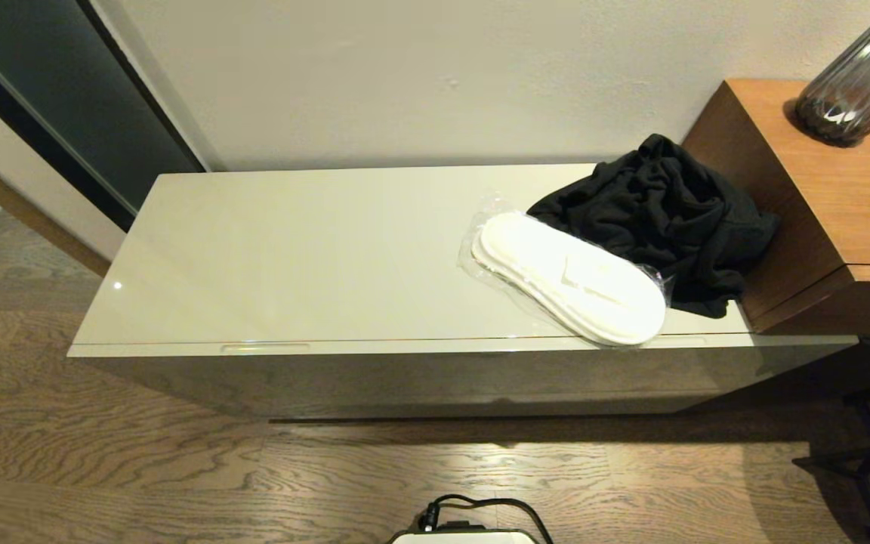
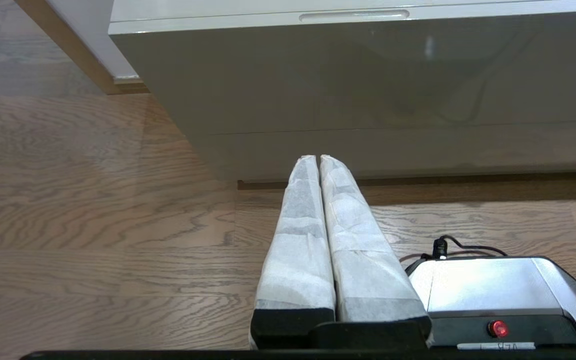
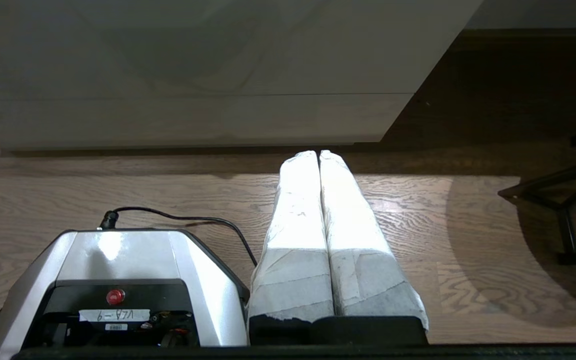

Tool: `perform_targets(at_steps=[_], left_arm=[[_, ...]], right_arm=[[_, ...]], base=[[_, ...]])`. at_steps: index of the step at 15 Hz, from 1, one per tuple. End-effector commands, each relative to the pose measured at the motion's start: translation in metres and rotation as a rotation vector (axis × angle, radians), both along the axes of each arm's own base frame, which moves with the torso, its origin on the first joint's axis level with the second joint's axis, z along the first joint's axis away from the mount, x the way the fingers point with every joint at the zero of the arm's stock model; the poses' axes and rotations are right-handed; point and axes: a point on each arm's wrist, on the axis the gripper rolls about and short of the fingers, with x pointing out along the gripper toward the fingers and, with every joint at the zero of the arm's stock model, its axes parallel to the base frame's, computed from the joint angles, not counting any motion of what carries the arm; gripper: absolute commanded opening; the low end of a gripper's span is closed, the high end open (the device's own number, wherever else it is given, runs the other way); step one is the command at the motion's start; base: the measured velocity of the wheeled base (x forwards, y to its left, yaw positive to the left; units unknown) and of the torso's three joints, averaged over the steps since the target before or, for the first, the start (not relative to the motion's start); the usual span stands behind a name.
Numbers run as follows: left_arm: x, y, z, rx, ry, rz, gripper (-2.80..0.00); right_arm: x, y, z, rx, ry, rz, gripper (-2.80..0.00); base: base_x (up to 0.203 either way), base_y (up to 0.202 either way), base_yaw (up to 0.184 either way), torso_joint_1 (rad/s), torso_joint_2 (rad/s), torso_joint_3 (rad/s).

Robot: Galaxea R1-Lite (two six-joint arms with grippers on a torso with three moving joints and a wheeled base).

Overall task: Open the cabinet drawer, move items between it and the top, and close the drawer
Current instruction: Open the drawer

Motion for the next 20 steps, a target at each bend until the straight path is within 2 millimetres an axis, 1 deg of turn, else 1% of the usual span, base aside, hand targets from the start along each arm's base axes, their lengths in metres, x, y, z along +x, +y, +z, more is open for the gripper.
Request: perform_targets(at_steps=[1,11,12,15,18,19,20], left_arm=[[0.0,0.0,0.0,0.0,-0.001,0.001,-2.8],[0.0,0.0,0.0,0.002,0.004,0.002,-2.8],[0.0,0.0,0.0,0.002,0.004,0.002,-2.8],[0.0,0.0,0.0,0.002,0.01,0.003,-2.8],[-0.001,0.0,0.001,0.004,0.007,0.004,-2.8],[-0.002,0.0,0.006,0.004,-0.001,0.002,-2.8],[-0.004,0.0,0.017,0.0,-0.016,0.002,-2.8]], right_arm=[[0.0,0.0,0.0,-0.001,-0.003,0.002,-2.8],[0.0,0.0,0.0,-0.001,0.0,0.0,-2.8],[-0.001,0.0,0.002,0.003,-0.006,0.0,-2.8],[-0.01,0.0,0.021,0.021,-0.022,0.007,-2.8],[-0.023,0.001,0.04,0.078,-0.032,0.047,-2.8],[-0.028,0.002,0.047,0.093,-0.044,0.06,-2.8],[-0.033,0.002,0.053,0.107,-0.048,0.078,-2.8]], base=[[0.0,0.0,0.0,0.0,0.0,0.0],[0.0,0.0,0.0,0.0,0.0,0.0],[0.0,0.0,0.0,0.0,0.0,0.0],[0.0,0.0,0.0,0.0,0.0,0.0],[0.0,0.0,0.0,0.0,0.0,0.0],[0.0,0.0,0.0,0.0,0.0,0.0],[0.0,0.0,0.0,0.0,0.0,0.0]])
